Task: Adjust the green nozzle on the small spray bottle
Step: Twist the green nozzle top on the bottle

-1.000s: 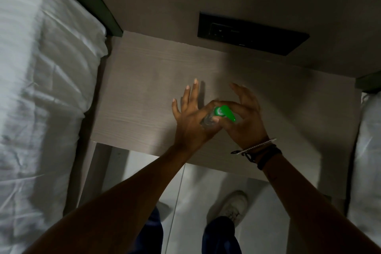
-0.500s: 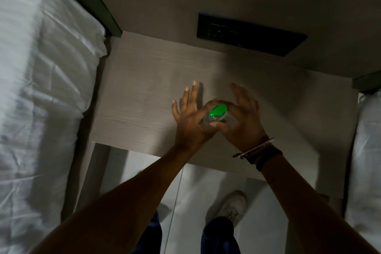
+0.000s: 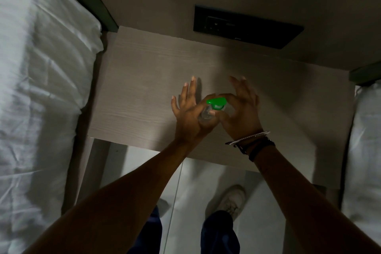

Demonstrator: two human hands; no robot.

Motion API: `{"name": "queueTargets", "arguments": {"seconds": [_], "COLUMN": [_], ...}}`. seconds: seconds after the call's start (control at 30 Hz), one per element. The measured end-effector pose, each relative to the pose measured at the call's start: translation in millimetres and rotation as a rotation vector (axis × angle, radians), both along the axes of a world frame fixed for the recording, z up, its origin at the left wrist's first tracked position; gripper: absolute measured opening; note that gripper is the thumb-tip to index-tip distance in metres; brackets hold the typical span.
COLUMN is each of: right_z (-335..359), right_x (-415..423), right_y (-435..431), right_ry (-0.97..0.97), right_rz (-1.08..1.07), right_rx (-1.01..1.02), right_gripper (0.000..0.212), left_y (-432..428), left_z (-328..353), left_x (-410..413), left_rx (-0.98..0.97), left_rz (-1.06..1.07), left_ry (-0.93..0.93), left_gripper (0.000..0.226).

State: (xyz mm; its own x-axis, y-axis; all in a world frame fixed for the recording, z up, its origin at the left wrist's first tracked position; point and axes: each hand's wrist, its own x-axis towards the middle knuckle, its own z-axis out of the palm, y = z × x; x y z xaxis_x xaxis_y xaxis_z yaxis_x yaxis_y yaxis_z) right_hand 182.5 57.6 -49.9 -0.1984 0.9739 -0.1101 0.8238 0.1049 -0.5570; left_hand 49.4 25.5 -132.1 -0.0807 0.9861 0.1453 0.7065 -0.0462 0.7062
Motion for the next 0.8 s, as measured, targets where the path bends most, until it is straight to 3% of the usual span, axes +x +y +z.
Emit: {"name": "queueTargets", "arguments": {"seconds": [0.17, 0.4, 0.53, 0.7, 0.8], "right_z": [-3.8, -5.2, -1.1, 5.8, 10.5], "right_x": [-9.5, -19.5, -22.5, -9.2, -5.2], "right_y": [-6.2, -17.3, -18.4, -21.4, -18.9], "right_ry": [-0.055, -0.068, -0.035, -0.104, -0.129], "right_rz": [-0.058, -0.198, -0.253, -0.236, -0.198], "right_rx": [0.105, 0.115, 0.086, 0.105, 0.094], "right_gripper": [0.022, 0.024, 0.028, 0.027, 0.03], "left_y": [0.3, 3.4, 12.6, 46.0, 56.4], "left_z": [4.6, 11.7, 14.1, 29.9, 34.2], "left_x": [0.5, -6.2, -17.1, -29.0, -34.2], "left_rx": [0.0, -0.104, -0.281, -0.541, -0.595], "left_rz": [0.035, -0.082, -0.181, -0.428, -0.512], "left_ry": [-0.017, -0.108, -0.188, -0.096, -0.031], "left_gripper": [0.052, 0.036, 0.038, 0.055, 0.06]}}
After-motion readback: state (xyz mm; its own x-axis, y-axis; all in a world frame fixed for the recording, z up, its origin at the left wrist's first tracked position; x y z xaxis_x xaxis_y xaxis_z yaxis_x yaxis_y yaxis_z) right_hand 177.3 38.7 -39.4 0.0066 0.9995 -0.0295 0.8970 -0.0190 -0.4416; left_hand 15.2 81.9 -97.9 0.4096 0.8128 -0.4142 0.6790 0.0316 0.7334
